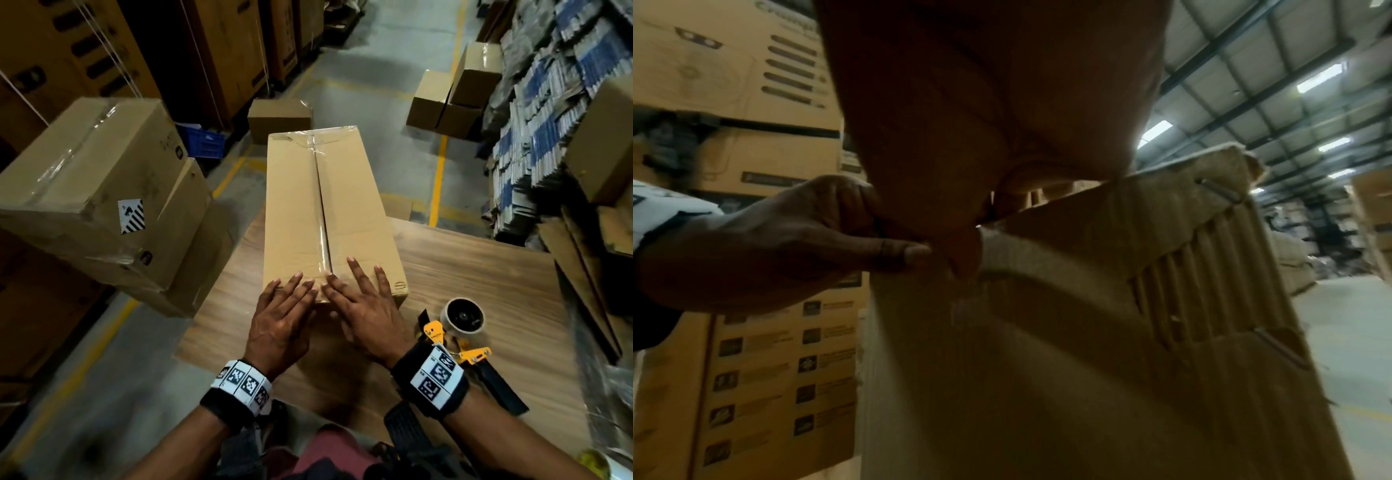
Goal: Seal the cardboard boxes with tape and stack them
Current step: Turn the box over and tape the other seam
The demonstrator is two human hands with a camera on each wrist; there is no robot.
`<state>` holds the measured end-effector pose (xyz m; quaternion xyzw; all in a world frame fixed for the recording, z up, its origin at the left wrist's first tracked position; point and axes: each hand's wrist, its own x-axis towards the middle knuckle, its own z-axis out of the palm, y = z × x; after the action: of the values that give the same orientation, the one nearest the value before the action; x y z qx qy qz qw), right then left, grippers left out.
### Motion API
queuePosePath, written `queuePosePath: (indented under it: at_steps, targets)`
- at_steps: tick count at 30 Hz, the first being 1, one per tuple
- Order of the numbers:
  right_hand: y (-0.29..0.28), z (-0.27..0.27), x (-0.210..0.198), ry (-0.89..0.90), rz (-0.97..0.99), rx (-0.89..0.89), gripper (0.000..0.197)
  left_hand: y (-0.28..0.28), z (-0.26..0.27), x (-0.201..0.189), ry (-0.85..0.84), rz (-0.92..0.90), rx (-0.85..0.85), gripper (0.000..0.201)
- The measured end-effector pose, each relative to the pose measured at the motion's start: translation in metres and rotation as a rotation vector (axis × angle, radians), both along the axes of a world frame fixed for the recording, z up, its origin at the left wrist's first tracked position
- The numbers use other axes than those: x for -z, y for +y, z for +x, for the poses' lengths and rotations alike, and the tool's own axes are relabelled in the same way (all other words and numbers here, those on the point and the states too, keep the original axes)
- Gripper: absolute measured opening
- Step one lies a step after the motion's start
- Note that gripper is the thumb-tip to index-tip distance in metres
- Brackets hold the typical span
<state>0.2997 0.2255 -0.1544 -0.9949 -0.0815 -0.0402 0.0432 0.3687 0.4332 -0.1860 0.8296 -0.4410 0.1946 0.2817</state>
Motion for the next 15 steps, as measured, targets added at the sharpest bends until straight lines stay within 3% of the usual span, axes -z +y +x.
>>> queuePosePath:
  at_steps: [4, 7, 9, 11, 13, 15]
  targets:
    - [-0.032, -0.027, -0.005, -0.290, 0.300, 0.167, 0.053, -0.030, -0.024, -0.018, 0.006, -0.140, 0.082, 0.033]
    - [-0.087, -0.068, 0.010, -0.464, 0.473, 0.422, 0.041, -0.061, -0.050, -0.017, 0.184, -0.174, 0.252, 0.029]
    - [-0.122, -0.104, 0.029, -0.347, 0.522, 0.645, 0.040, -0.084, -0.064, -0.007, 0.422, -0.110, 0.285, 0.023]
    - [-0.150, -0.139, 0.050, -0.094, 0.560, 0.836, 0.046, -0.103, -0.074, 0.013, 0.718, -0.043, 0.207, 0.024]
    - [-0.172, -0.164, 0.067, 0.202, 0.569, 0.972, 0.063, -0.119, -0.078, 0.032, 0.986, 0.011, 0.128, 0.026]
    - [-0.192, -0.178, 0.084, 0.412, 0.536, 1.044, 0.081, -0.132, -0.081, 0.048, 1.151, 0.062, 0.073, 0.026]
